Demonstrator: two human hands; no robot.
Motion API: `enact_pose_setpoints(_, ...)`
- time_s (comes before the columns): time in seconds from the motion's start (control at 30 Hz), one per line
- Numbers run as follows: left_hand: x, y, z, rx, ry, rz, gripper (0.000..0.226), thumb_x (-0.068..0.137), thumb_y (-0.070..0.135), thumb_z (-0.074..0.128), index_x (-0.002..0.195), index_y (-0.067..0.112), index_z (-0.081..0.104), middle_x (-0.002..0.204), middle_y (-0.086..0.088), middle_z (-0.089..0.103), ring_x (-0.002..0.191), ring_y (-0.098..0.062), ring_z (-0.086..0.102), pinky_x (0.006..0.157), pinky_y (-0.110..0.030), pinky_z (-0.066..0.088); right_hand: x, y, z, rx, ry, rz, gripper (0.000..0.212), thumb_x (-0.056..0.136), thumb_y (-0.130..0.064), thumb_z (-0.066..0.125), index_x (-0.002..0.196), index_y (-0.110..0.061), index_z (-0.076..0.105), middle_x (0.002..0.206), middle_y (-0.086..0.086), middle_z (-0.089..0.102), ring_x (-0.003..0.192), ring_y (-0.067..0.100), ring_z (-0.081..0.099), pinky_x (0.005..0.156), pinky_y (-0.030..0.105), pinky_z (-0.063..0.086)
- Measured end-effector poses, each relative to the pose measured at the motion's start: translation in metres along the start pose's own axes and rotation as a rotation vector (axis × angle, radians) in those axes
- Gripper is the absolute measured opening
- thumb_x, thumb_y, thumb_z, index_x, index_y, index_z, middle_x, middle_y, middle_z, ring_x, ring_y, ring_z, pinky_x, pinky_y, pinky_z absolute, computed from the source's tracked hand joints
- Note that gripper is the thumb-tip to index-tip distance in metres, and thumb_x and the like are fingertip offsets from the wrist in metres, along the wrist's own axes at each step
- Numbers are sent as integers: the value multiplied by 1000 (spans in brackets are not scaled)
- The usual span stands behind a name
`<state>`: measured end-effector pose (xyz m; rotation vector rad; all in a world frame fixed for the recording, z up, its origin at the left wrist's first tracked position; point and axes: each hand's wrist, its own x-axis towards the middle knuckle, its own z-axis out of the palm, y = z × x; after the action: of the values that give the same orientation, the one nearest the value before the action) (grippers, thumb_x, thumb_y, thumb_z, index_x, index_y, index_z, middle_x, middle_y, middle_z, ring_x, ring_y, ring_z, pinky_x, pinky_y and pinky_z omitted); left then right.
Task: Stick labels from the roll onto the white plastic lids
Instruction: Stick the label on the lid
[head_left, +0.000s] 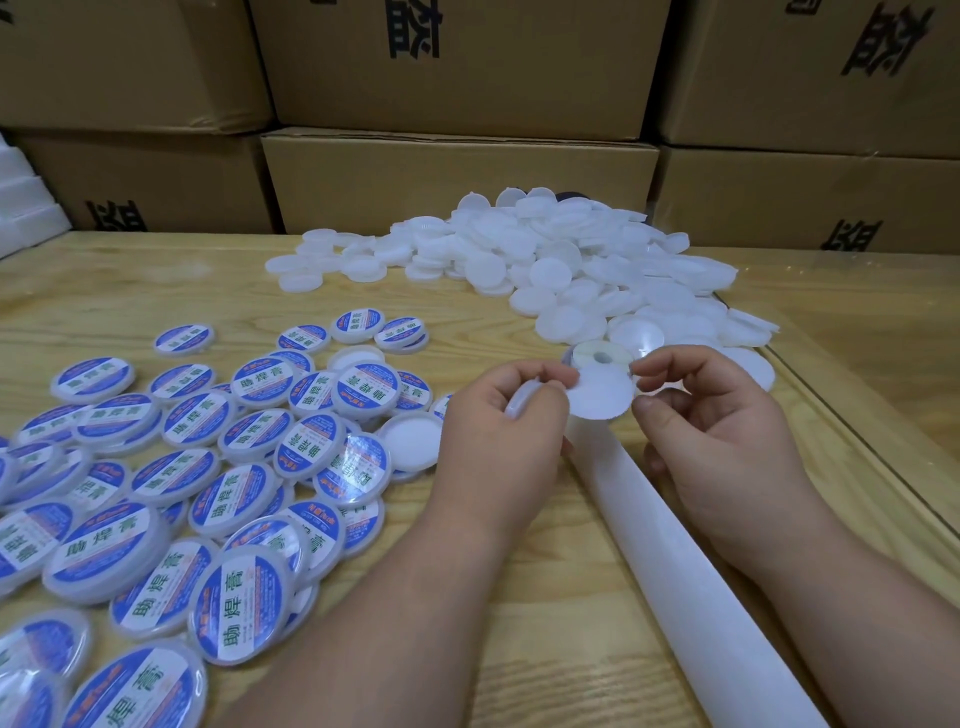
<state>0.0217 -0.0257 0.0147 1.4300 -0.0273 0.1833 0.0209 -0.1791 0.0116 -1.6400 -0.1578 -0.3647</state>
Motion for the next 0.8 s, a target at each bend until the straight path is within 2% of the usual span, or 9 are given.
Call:
enact_pose_setpoints(0.13,0,0,1,15,-26,11,20,75,24,56,77,26,76,62,7,66,52,-11,59,47,-13,40,-1,0,0,5,-21,11,13,80,-25,69,89,-33,71,72,11,54,58,25,39,54,38,37)
enact_pose_setpoints(0.27,1,0,0,-6,-47,20,18,77,26,57,76,28,75,66,6,67,53,-14,60,47,-16,40,-1,0,-3,-20,-25,4,16,88,-16,75,86,-31,73,71,16,52,54,18,39,53,29,37)
enact_pose_setpoints(0.4,-2,4,-4,-164,-133,74,24,83,30,50,98,36,68,82,-9,70,50,-25,61,41,-21,37,0,-1,-2,-6,8,25,6,79,-30,75,83,-34,74,73,11,56,56,20,42,55,31,39)
enact_pose_setpoints(0.47,-2,5,-8,-187,-166,87,32,76,31,44,91,48,67,94,-17,70,49,-29,61,42,-26,30,1,0,-2,21,23,58,3,79,-30,74,80,-33,73,67,-1,59,52,16,42,50,27,39)
enact_pose_setpoints(0.53,2,3,-10,-247,-143,44,35,74,28,39,98,41,61,87,-15,72,50,-30,62,42,-27,30,2,0,-4,104,24,109,14,89,-17,71,79,-28,72,61,-6,54,50,13,40,44,26,38)
enact_pose_setpoints(0.6,5,1,-11,-307,-109,-4,30,79,26,37,106,27,50,85,-13,75,55,-31,65,41,-25,33,4,-2,-6,277,-5,218,19,94,-9,63,80,-21,68,63,-1,49,49,14,34,42,25,34)
enact_pose_setpoints(0.7,7,1,-9,-361,-127,-24,14,103,30,42,108,22,53,105,-13,77,74,-31,71,48,-27,40,10,-6,-13,518,-156,425,12,85,-21,60,75,-18,55,64,0,41,45,11,28,37,22,26)
enact_pose_setpoints(0.73,7,1,-9,-337,-135,-22,20,108,31,37,109,23,56,109,-11,76,78,-30,71,51,-29,40,11,-7,-15,565,-208,473,14,82,-25,60,74,-18,51,63,-1,39,44,11,26,37,22,23)
enact_pose_setpoints(0.8,8,-1,-8,-290,-137,-27,30,110,35,31,109,25,59,107,-7,78,74,-27,71,53,-30,35,11,-8,-17,628,-299,530,25,74,-30,69,79,-16,49,61,-2,35,43,10,24,36,21,21)
